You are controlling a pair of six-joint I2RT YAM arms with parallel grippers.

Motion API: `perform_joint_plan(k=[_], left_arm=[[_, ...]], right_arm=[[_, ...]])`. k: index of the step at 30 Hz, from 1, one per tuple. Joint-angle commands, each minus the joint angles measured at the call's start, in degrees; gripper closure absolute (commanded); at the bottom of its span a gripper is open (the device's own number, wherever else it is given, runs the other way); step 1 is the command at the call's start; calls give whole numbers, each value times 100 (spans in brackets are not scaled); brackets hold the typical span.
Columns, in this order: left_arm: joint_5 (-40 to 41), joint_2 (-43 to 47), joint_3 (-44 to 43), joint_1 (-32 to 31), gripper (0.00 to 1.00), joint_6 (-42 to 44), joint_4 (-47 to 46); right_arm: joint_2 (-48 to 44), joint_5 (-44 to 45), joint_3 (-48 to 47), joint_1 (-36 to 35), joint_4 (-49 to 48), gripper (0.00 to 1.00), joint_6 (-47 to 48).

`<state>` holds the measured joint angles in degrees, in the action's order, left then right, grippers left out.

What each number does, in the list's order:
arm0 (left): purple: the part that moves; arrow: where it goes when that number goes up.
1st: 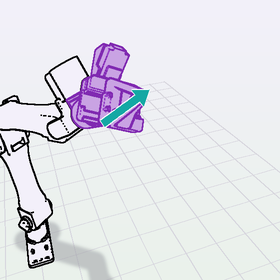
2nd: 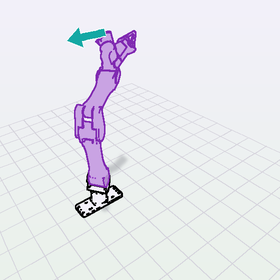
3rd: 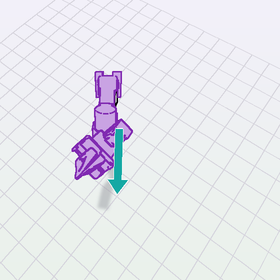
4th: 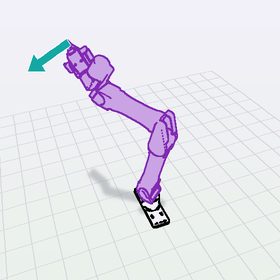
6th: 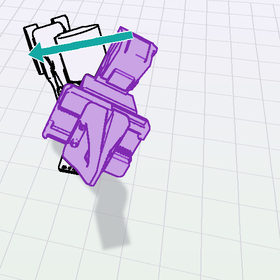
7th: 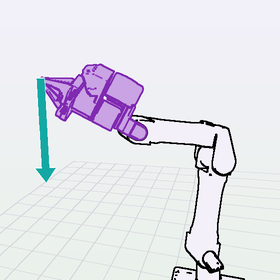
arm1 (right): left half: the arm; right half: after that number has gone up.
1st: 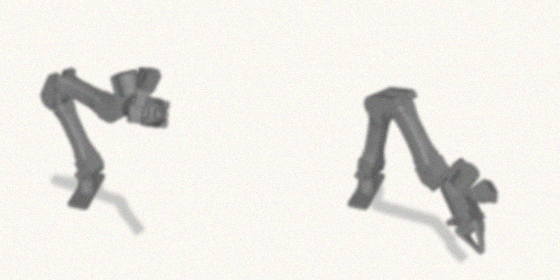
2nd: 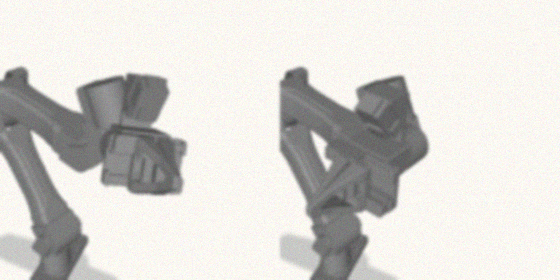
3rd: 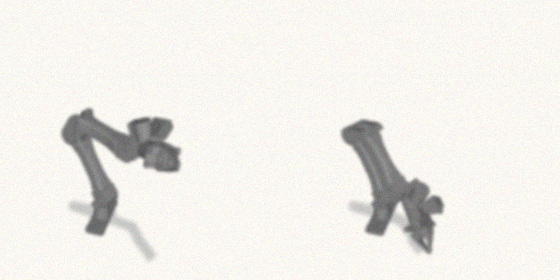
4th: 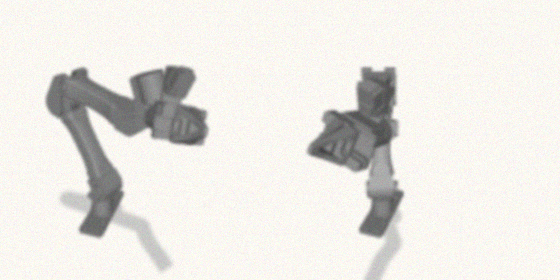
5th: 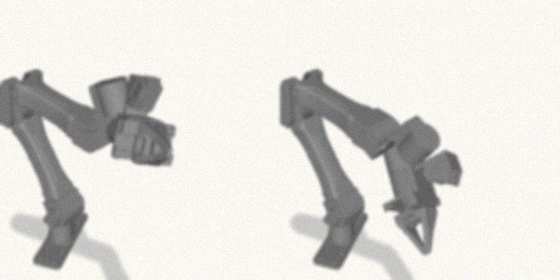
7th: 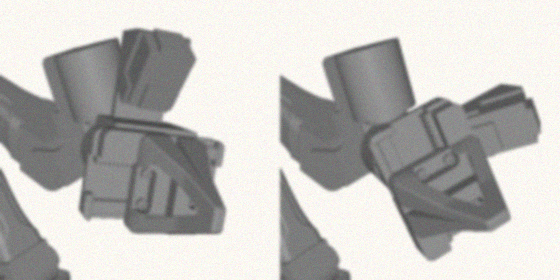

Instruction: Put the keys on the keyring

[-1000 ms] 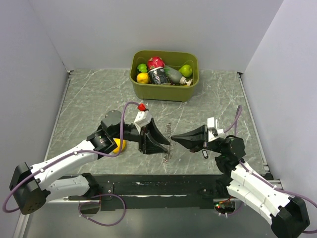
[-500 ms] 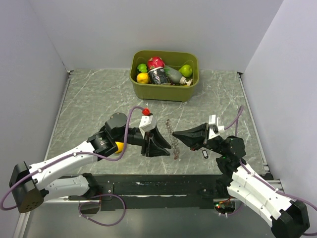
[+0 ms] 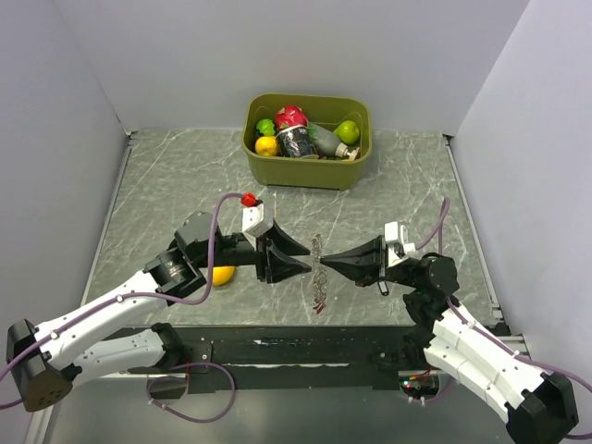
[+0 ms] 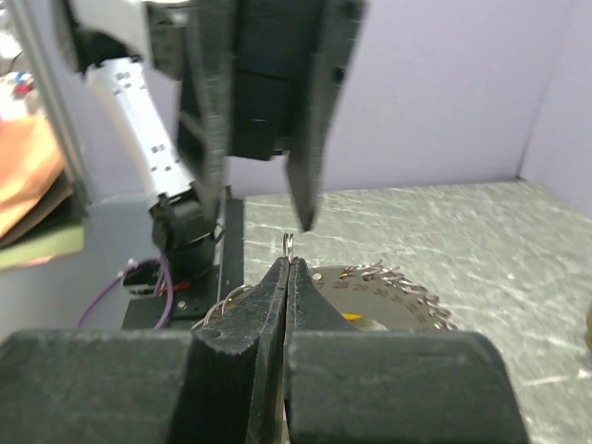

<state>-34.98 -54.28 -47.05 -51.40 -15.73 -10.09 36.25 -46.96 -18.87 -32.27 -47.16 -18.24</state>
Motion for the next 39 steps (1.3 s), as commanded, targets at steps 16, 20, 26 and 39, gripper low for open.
perform_joint_plan(k=[16,20,26,39], left_arm=[[-633,-21,345,604,48,-379,-696],[-492,-21,389,666,47,-379,-591],[-369,-38,468,745,45,-335,-442],[-246,-118,495,772,43,-335,-362]], right_arm=[[-268,-314,85,28,-216,100,628],[-285,-366,226,37,118,100,857],[-329,-428,753,37,259,100,1015],[4,213,771,28,1297,100,1674]])
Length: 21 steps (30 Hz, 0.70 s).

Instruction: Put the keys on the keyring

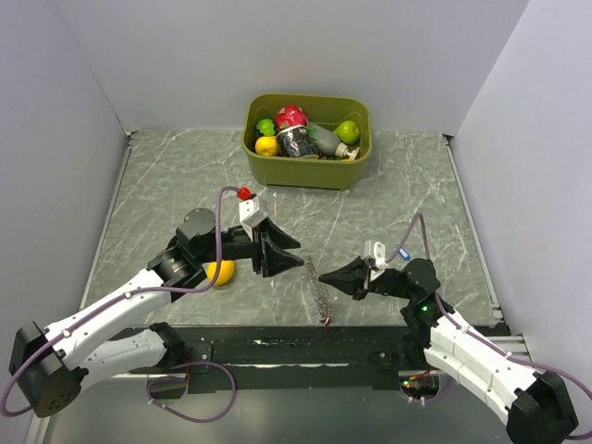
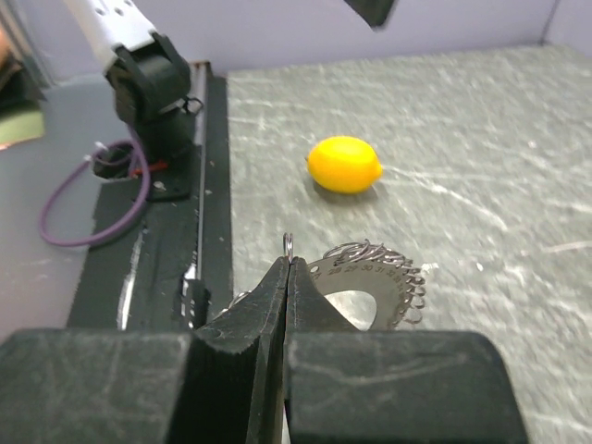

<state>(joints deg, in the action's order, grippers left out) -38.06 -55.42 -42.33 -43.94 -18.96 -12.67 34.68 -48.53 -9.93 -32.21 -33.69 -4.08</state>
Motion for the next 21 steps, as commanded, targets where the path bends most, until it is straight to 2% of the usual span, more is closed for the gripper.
perform_joint_plan(k=[1,7,11,15,16,20,21], left_arm=[[71,-4,31,35,43,-11,-104],[71,-39,40,26,41,-64,-122],[124,13,58,35,39,-81,-96],[220,49,66,44,37,-55,-25],[229,57,67,44,37,-64,-25],[229,-12,111,44,36,-99,-113],[212,-30,111,44,36,-108,-131]], right_arm=[[258,397,-140,21,-84,100,258],[1881,240,-720,4,126,100,206],[2517,353,-730,-31,-592,100,-128],[2772,739,-808,-163,-700,100,-217],[2790,879,-843,-198,-709,95,-208],[2799,802,-1044,-286,-832,65,-199],[2816,767,-1115,-312,-658,44,-155]])
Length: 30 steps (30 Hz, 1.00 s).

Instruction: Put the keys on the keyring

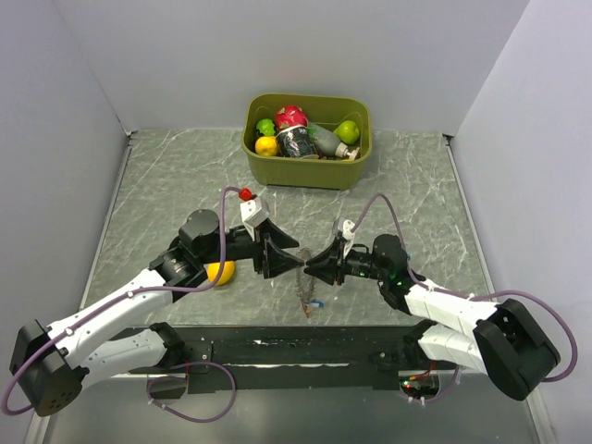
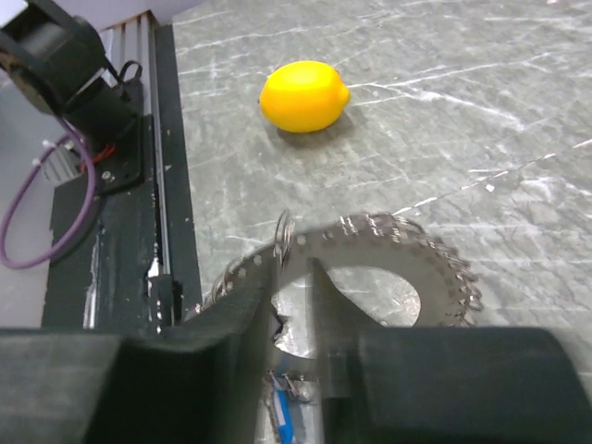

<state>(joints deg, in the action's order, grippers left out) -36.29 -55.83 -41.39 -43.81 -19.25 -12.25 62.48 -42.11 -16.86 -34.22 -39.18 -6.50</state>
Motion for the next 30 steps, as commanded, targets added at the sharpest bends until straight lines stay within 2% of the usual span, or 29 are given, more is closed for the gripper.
perform_joint_plan(k=[1,3,6,12,14,17,19,20,21,22,23,24,25,27,30], left_arm=[[9,-15,8,31,36,-79,-181],[17,-50,-19,39,36,-71,-155],[131,2,25,39,36,-53,-111],[439,64,245,259,35,-272,-216],[483,20,298,408,35,-430,-234],[632,-76,412,671,34,-694,-260],[685,-234,447,899,34,-895,-216],[694,-296,465,970,34,-966,-199],[729,-375,465,1041,34,-1037,-173],[703,-524,491,1102,34,-1159,-164],[676,-586,509,1225,34,-1204,-155],[659,-639,526,1261,34,-1257,-164],[624,-735,587,1305,34,-1327,-216],[711,-797,649,1410,33,-1389,-182],[790,-859,719,1481,33,-1415,-58]], right_arm=[[36,124,-528,-129,-64,35,123],[-16,159,-511,-147,-142,18,132],[-227,475,-336,-147,-274,7,97],[-211,818,-160,-155,-371,7,18],[-61,853,-334,-217,5,9,96],[404,932,-905,-419,951,20,272],[931,985,-1456,-463,1446,30,150],[1150,985,-1669,-472,1953,39,88],[1614,1029,-1889,-481,2201,58,-8],[1879,1125,-2317,-481,2395,68,-131],[2134,1134,-2539,-481,2667,84,-315],[2633,1117,-2724,-481,2957,97,-404],[2855,1126,-2996,-481,3056,100,-605],[3382,1230,-3077,-551,2935,100,-912],[3534,1617,-3025,-682,2960,100,-1133]])
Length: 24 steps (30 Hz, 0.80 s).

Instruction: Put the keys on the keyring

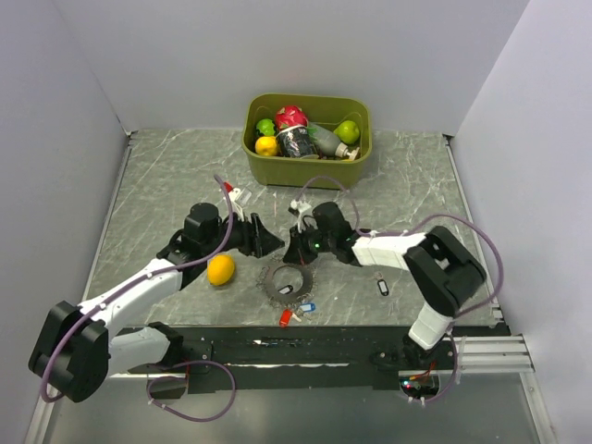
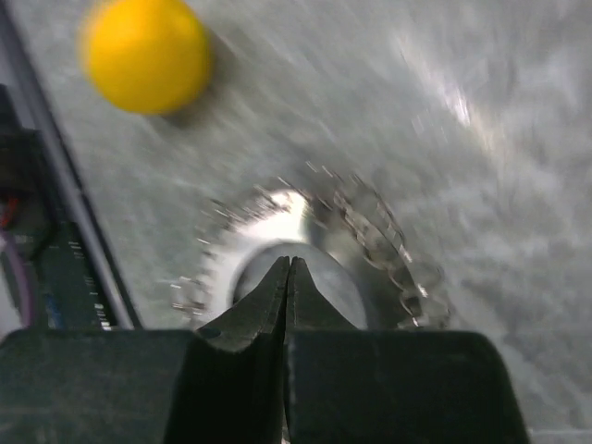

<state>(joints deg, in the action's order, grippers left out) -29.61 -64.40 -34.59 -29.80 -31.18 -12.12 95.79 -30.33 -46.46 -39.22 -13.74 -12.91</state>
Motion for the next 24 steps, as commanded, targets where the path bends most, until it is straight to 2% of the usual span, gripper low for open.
perform_joint_plan(k=[1,7,15,24], left_arm=[[130,-2,118,97,33,-239,-80],[218,-151,321,133,33,-310,-54],[464,-380,444,141,35,-257,298],[368,-538,585,141,38,-257,289]], right_arm=[[230,501,-65,-191,503,100,-520],[309,958,110,-279,934,100,-564],[-323,1722,523,-270,1565,100,-511],[-473,2382,524,-270,2050,100,-353]])
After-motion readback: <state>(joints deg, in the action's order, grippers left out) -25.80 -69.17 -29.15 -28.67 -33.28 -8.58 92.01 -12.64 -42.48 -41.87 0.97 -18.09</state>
